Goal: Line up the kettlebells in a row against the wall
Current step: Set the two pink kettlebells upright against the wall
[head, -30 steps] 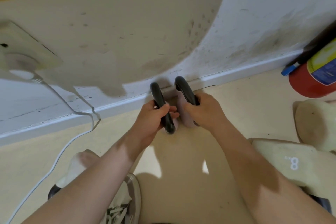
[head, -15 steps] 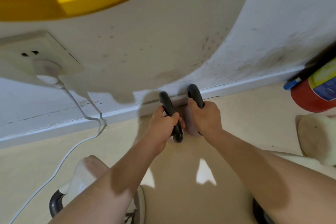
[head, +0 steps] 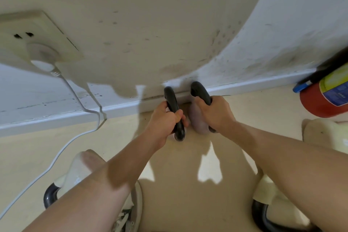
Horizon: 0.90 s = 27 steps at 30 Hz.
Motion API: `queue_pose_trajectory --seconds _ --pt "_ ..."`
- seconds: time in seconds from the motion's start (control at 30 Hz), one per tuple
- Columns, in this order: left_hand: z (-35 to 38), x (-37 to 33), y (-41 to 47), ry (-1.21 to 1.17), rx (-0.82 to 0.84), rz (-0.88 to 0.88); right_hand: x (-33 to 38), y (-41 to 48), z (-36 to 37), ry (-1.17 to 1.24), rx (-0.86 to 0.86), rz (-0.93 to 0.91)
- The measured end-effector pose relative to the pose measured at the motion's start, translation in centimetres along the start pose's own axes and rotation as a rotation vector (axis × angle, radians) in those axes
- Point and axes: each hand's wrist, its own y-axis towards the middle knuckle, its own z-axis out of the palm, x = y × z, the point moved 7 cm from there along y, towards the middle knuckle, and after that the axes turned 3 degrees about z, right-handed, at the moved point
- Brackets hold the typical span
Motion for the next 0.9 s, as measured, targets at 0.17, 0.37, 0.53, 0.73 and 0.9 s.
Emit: queue_pose_trajectory --seconds 0.17,0.37,0.53,0.73,0.9 --pt "0.05 -0.06 0.45 0.025 0.009 0.013 -0.34 0.17 0.15 -0.008 -0.012 -0.003" --pt "-0.06 0.03 0.62 0.020 0.007 0.007 -0.22 -0.25 0.18 0.046 -0.048 -0.011" --pt "-0.25 0.16 0.71 0.011 0.019 0.013 -0.09 -0.28 0.16 0.046 -0.049 -0.021" --pt "-0.41 0.48 0.91 -0.010 0.021 0.009 -0.42 -0.14 0.28 0.069 -0.053 -0.003" --pt "-0.54 0.45 0.74 -0.018 0.025 0.001 -0.64 -0.10 0.37 0.087 -0.048 0.024"
